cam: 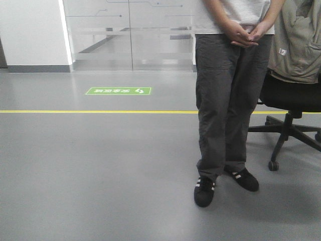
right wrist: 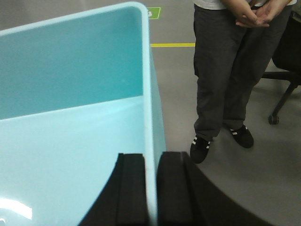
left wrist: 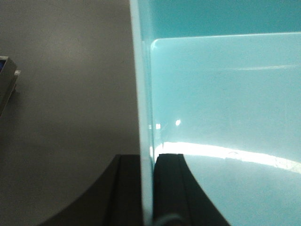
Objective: Fetch blue bin and place on conveyor start
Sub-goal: 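Hold the light-blue bin in both grippers while driving to the red conveyor, then lower the held light-blue bin onto the conveyor belt with both grippers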
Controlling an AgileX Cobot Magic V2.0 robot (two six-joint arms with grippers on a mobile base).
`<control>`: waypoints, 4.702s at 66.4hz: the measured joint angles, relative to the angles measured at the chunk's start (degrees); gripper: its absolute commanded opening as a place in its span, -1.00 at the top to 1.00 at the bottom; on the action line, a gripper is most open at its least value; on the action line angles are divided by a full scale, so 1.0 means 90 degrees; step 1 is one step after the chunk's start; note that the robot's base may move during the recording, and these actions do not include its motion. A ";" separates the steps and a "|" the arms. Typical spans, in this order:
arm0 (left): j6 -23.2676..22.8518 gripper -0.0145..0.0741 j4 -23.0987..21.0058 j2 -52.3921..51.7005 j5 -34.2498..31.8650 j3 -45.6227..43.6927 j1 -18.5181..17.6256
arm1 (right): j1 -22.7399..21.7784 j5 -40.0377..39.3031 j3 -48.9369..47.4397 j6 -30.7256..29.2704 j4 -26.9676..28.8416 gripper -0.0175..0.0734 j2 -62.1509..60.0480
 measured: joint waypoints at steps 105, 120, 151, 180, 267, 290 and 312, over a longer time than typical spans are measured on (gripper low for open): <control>0.0000 0.92 0.0264 0.0006 -0.0051 0.0000 0.0000 | 0.0000 -0.0025 0.0000 0.0000 0.0063 0.97 0.0012; 0.0000 0.92 0.0277 0.0006 -0.0055 0.0000 0.0000 | 0.0000 -0.0025 0.0000 0.0013 0.0063 0.97 0.0012; 0.0000 0.92 0.0277 0.0006 -0.0055 0.0000 0.0000 | 0.0000 -0.0025 0.0000 0.0013 0.0063 0.97 0.0012; 0.0000 0.92 0.0277 0.0016 -0.0106 0.0000 0.0000 | 0.0000 -0.0014 0.0000 0.0013 0.0063 0.97 0.0012; 0.0000 0.92 0.0316 0.0016 -0.0106 0.0000 0.0000 | 0.0000 -0.0014 0.0000 0.0013 0.0063 0.97 0.0012; 0.0000 0.92 0.0394 0.0016 -0.0258 0.0000 0.0000 | 0.0000 -0.0014 0.0000 0.0013 0.0063 0.97 0.0012; 0.0269 0.92 -0.0083 0.0229 -0.0409 0.0000 0.0182 | -0.0089 0.0401 0.0000 0.0013 0.0037 0.97 0.0087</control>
